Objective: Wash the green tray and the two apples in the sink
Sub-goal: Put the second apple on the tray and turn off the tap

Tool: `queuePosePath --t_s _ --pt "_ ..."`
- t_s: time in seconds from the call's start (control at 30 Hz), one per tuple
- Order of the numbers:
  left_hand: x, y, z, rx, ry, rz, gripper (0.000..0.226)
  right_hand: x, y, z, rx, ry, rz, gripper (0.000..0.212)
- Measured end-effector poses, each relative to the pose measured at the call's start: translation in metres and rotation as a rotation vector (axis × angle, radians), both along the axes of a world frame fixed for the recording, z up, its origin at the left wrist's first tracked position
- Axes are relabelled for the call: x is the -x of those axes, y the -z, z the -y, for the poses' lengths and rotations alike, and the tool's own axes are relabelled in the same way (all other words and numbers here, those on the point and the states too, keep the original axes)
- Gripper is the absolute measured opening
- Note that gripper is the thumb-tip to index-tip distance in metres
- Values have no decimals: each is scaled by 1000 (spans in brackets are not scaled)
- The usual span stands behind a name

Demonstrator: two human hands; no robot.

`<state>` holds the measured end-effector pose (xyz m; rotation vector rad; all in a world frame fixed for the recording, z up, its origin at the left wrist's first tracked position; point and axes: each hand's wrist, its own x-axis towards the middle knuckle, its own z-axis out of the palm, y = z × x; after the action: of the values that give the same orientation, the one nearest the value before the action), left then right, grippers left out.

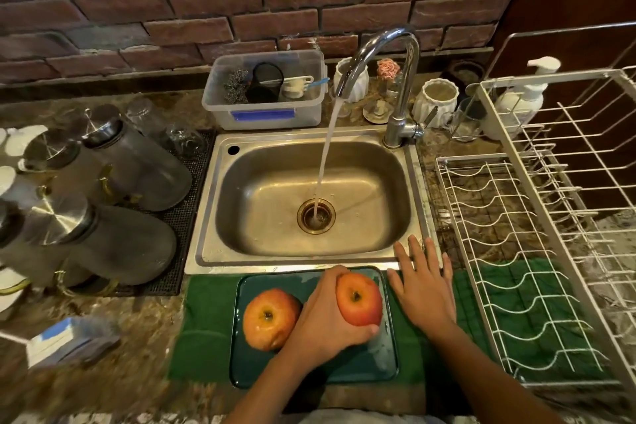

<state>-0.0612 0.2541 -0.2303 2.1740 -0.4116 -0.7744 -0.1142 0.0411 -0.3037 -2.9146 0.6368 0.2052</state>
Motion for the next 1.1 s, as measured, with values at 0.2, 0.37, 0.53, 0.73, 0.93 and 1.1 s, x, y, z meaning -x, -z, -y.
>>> queuePosePath --t_s 0.2,0.37,0.53,0.73,0.93,1.1 --pt "17 9 -10 -46 67 33 93 0 2 0 12 -6 17 66" --pt "23 15 -15 -38 82 53 94 1 3 1 18 -7 11 65" --pt "24 18 -16 -53 83 88 97 0 5 1 11 -1 12 65" --pt "34 11 -23 -8 132 142 121 0 7 3 5 1 -3 67" --pt "-12 -28 -39 185 -121 343 58 0 8 4 -7 1 -37 68" --pt "-92 -13 -84 33 -361 481 53 0 7 4 3 7 -66 70"
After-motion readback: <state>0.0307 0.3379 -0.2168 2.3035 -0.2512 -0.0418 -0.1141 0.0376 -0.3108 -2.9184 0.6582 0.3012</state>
